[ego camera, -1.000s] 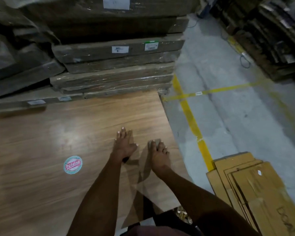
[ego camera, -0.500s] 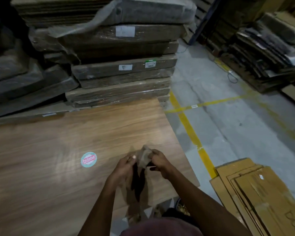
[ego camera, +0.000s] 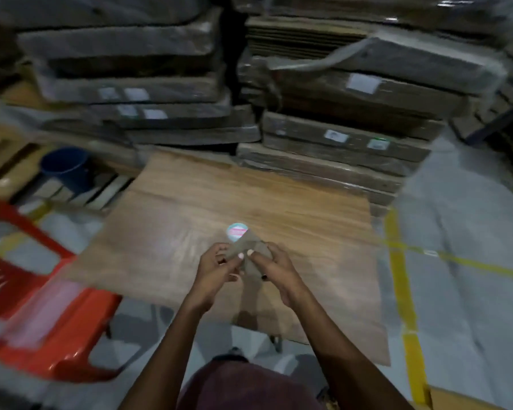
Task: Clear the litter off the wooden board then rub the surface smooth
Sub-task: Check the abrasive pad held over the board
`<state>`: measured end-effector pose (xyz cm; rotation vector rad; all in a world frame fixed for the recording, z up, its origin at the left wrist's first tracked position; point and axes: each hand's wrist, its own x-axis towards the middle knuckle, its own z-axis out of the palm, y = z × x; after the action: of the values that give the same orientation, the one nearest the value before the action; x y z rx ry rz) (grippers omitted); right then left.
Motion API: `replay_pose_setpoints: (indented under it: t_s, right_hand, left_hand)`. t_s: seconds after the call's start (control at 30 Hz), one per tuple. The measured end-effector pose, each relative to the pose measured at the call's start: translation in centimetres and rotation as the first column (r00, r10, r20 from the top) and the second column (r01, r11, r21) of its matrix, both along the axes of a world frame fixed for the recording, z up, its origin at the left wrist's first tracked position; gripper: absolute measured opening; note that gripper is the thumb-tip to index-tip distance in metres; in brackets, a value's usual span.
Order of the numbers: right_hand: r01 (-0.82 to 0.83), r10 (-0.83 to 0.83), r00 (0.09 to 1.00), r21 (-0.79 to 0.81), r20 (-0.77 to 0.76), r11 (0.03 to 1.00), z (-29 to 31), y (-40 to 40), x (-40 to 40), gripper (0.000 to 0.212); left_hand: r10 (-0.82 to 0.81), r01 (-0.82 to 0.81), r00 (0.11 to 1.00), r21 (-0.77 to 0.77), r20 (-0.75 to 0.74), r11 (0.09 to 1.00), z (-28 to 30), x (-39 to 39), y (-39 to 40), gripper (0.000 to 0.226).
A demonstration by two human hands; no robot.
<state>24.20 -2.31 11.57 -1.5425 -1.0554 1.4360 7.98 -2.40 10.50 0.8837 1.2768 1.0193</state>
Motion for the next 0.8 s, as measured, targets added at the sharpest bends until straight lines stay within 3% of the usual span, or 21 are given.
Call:
replay_pose_setpoints:
  t_s: [0.2,0.3,0.43,0.63,0.8]
  right_hand:
    - [-0.239,0.222,0.948,0.052,0.229,0.970,-0.6,0.1,-10.0,0.017]
    - [-0.341,0.320,0.911,0.039,0.260,0.939,-0.9,0.7,-16.3,0.022]
    - [-0.481,0.476,0.834,-0.056,0.278,0.875,-2.7,1.7,-27.0,0.009]
    - [-0.542,0.571,0.780,-0.177,0.256,0.821,-7.2,3.7,-44.2,0.012]
    - [-0.456,0.520,0.809,-0.266,0.275,0.850,-10.8,6.4,-54.4,0.022]
  left_hand:
    - [0.254,-0.251,0.964,0.042,-0.083,0.967,-0.8,-9.9,-3.4,0.020]
    - [0.412,-0.407,0.910,0.078,-0.056,0.910,-1.8,-15.6,-5.0,0.019]
    - [0.547,-0.544,0.833,0.056,-0.085,0.837,-3.6,-25.2,-6.3,0.015]
    - [0.584,-0.596,0.784,0.007,-0.209,0.803,-6.2,-41.4,-6.8,0.008]
    - [0.575,-0.627,0.770,-0.165,-0.275,0.761,-9.9,-50.5,-5.7,0.011]
